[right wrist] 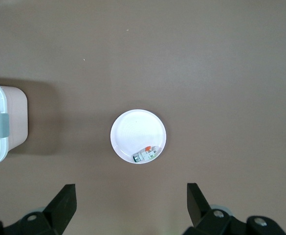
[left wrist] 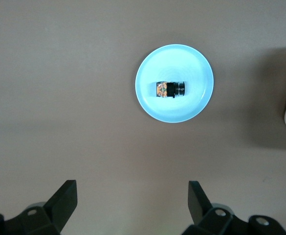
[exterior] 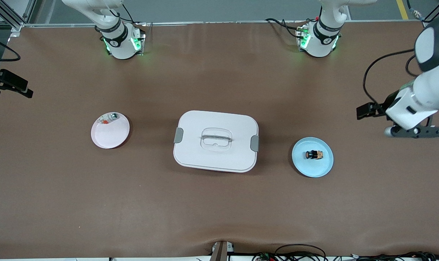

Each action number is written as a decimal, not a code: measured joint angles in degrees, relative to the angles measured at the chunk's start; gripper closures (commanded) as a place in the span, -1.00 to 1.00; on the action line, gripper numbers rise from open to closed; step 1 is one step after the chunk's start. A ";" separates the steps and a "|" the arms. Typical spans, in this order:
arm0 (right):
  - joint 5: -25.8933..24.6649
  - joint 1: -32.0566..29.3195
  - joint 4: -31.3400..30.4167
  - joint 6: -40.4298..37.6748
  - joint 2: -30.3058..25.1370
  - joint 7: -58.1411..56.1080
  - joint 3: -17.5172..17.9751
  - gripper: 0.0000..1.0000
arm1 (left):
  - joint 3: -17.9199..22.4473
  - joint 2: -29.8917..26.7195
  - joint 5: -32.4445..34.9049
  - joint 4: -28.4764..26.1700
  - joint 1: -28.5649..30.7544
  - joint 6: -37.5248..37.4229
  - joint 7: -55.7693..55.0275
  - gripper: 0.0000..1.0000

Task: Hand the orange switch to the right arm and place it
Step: 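Move the left gripper over the black switch on the blue plate, then lower the left gripper and close it on the black switch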

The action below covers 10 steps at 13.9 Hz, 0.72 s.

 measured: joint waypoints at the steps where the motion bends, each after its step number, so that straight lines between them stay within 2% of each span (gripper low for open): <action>1: -0.02 -0.01 0.00 0.00 -0.01 0.00 -0.03 -1.00 | -0.17 1.41 0.00 -0.20 -0.05 1.30 0.00 -1.00; 3: -0.05 -0.15 0.00 0.00 -0.02 0.00 -0.13 -1.00 | -0.30 3.30 -0.43 -2.02 -0.14 6.21 0.00 -1.00; 7: -0.01 -0.90 -0.01 -0.01 -0.02 0.00 -0.15 -1.00 | -0.40 4.99 -3.19 -10.34 -0.65 21.07 -0.42 -1.00; 10: 0.01 -1.28 -0.01 -0.02 -0.03 -0.06 -0.14 -1.00 | -0.47 7.94 -3.29 -12.46 -2.11 27.38 -2.09 -1.00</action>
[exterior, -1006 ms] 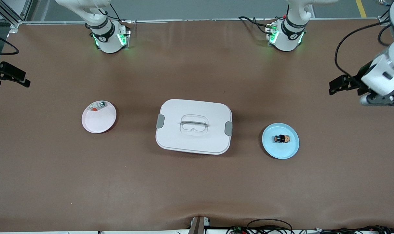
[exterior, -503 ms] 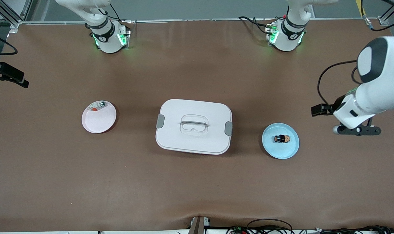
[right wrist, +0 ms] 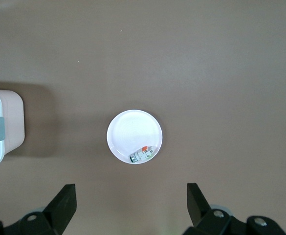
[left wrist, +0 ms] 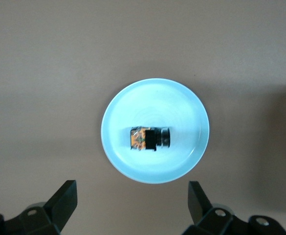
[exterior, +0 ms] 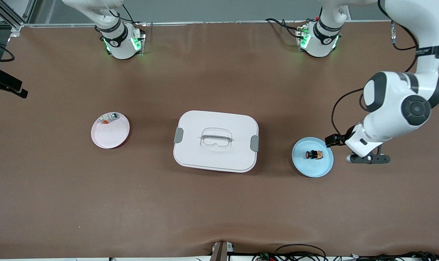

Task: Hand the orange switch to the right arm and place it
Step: 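Lower the left gripper and close it on the black switch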

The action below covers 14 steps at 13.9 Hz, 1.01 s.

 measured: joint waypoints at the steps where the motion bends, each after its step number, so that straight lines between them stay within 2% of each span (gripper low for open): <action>1: 0.00 0.00 0.00 -0.01 0.00 0.00 0.01 -1.00 | 0.00 1.04 0.00 -0.03 -0.39 1.38 -0.21 -1.00; 6: -0.18 -0.07 -0.01 -0.13 0.00 -0.01 0.02 -1.00 | -0.02 6.66 0.00 -0.21 -2.21 8.81 -1.85 -1.00; 14: -0.84 -0.58 -0.07 -0.21 0.00 -0.06 0.10 -1.00 | 0.08 12.36 1.52 -0.47 -1.69 10.45 -1.83 -1.00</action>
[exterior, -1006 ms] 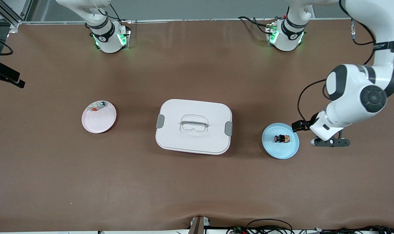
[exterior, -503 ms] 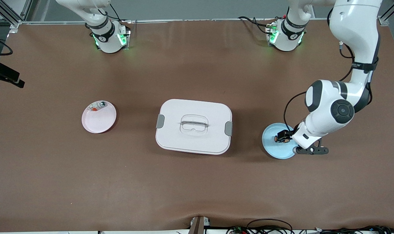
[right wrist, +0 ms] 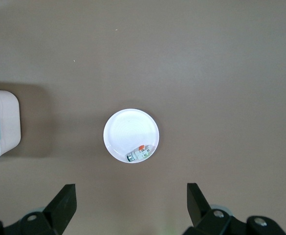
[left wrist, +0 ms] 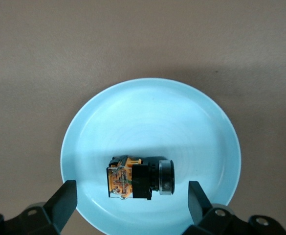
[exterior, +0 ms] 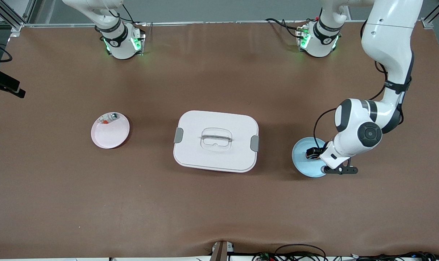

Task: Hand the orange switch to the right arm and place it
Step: 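Lower the left gripper and close it on the black switch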

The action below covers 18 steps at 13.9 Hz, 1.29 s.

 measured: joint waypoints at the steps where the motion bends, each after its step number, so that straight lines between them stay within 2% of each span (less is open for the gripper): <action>1: -0.46 0.00 0.00 0.00 0.00 -0.03 0.11 -1.00 | 0.00 0.31 0.00 -0.02 0.03 0.01 -0.03 -1.00; 10: -1.25 0.00 -0.01 0.06 0.00 -0.05 0.44 -1.00 | -0.03 2.61 0.00 -0.58 -0.05 0.19 -0.04 -1.00; 16: -1.26 0.00 -0.04 0.06 0.00 -0.05 0.44 -1.00 | -0.14 4.41 0.00 -0.62 -0.38 3.08 -0.04 -1.00; 17: -1.26 0.00 -0.05 0.06 0.00 -0.05 0.44 -1.00 | -0.14 4.53 0.00 -0.62 -0.38 3.16 -0.04 -0.94; 18: -1.26 0.00 -0.06 0.06 0.00 -0.05 0.44 -1.00 | -0.14 4.58 0.00 -0.62 -0.38 3.25 -0.04 -0.56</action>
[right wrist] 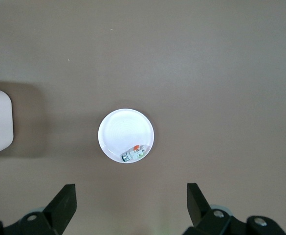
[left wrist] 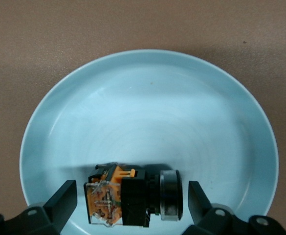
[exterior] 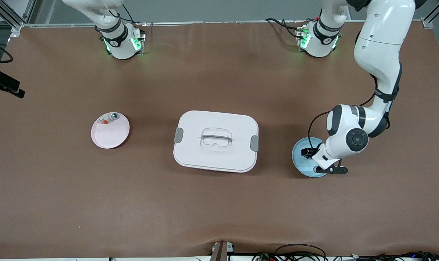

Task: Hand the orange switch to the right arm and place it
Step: 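Lower the left gripper and close it on the black switch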

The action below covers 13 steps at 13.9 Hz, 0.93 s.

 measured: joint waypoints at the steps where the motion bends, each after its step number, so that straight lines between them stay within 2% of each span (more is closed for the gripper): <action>1: 0.00 0.00 -0.02 0.00 0.00 0.00 0.00 -1.00 | 0.00 0.01 0.00 0.00 0.00 0.06 0.00 -0.14; 2: 0.00 0.00 -0.04 0.00 0.00 0.00 0.00 -1.00 | 0.00 0.01 0.00 -0.01 0.00 0.08 -0.06 0.09; 3: 0.00 0.00 -0.06 -0.01 0.00 0.00 0.00 -1.00 | -0.01 0.01 0.00 -0.02 -0.01 0.11 -0.11 0.22; 5: 0.00 0.00 -0.10 -0.02 0.00 0.00 0.00 -1.00 | -0.05 -0.01 0.00 -0.02 -0.04 0.24 -0.17 0.37; 13: -0.04 0.00 -0.20 -0.04 0.00 0.00 -0.08 -1.00 | -0.32 -1.61 0.00 0.29 -0.24 -0.78 -2.49 0.38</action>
